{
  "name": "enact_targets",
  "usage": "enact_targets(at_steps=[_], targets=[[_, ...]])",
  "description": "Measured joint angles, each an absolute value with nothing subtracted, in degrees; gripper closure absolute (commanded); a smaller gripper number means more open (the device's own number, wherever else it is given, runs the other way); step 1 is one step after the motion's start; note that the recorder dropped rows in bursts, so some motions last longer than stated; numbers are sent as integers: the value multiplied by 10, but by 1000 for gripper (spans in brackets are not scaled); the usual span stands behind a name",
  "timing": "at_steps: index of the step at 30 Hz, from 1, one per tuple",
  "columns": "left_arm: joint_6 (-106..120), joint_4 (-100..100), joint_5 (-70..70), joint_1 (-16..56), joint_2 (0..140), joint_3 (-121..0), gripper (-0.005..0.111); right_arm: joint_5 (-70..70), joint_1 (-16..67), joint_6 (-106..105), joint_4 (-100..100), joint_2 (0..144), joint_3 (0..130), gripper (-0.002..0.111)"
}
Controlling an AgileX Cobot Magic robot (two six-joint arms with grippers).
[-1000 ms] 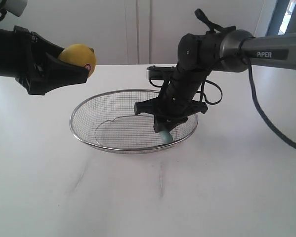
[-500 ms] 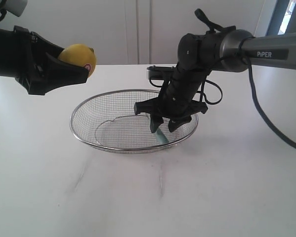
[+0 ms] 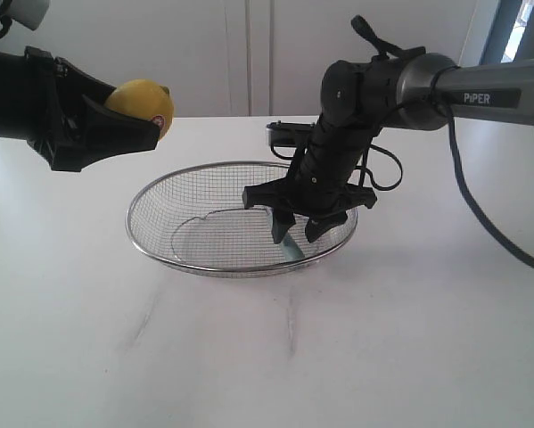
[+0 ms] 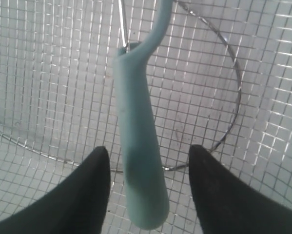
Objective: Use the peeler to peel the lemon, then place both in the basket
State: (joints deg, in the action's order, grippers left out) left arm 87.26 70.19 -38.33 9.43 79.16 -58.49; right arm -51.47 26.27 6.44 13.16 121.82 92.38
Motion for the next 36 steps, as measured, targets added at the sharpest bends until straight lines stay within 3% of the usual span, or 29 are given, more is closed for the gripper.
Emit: enact_targets(at_steps=[19,22,26,36], targets=[[873,702,-392,94,792,-585,107,-516,263,77,130,1164,924,62],[873,702,-392,94,792,-585,107,-516,263,77,129,1150,924,77],[873,702,-392,94,792,-585,107,-517,263,77,129,1134,924,109],[873,702,-392,94,792,-585,107,-549,263,79,129,1125,924,108]])
